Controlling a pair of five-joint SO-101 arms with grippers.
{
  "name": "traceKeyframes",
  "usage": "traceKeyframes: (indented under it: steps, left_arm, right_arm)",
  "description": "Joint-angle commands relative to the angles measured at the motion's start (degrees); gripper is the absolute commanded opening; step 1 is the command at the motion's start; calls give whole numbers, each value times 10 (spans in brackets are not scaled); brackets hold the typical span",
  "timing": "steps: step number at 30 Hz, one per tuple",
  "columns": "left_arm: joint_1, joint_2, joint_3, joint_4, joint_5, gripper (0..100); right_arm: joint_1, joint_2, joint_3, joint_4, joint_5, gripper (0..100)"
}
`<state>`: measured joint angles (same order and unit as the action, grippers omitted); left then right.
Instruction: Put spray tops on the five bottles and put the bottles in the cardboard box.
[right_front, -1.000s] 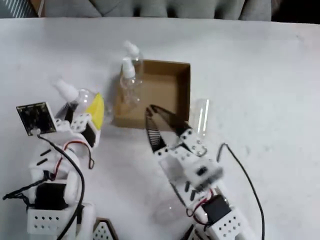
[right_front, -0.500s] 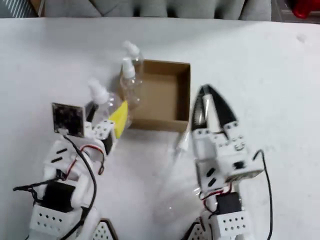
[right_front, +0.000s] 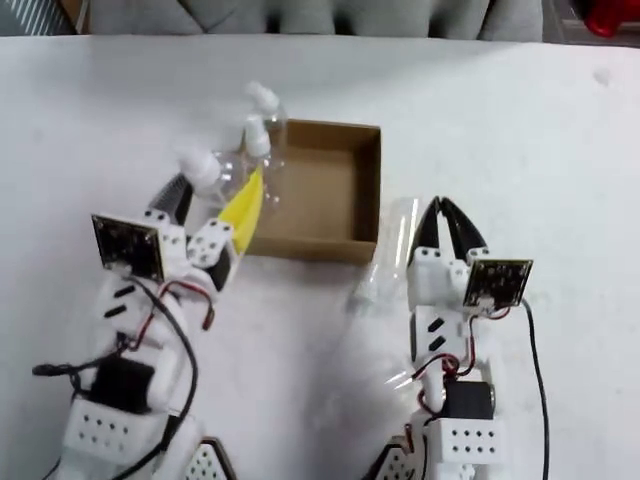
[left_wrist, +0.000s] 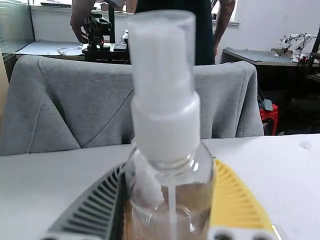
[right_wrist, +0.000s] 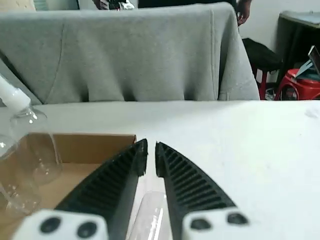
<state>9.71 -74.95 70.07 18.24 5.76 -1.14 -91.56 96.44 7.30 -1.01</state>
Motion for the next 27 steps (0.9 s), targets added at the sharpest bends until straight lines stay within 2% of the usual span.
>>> traceKeyframes:
  steps: [1, 8, 13, 19, 27]
  left_arm:
    - [4, 116, -29, -91, -1, 21]
    - [4, 267, -54, -120, -2, 22]
    - [4, 333, -53, -200, 1, 22]
    - [3, 397, -57, -216, -2, 22]
    - [3, 478, -54, -309, -2, 22]
  right_arm:
    - [7, 5, 7, 15, -7, 16]
    - [10, 5, 7, 33, -4, 16]
    - [9, 5, 7, 33, -4, 16]
    - [9, 5, 7, 33, -4, 16]
    - [8, 5, 7, 33, -4, 16]
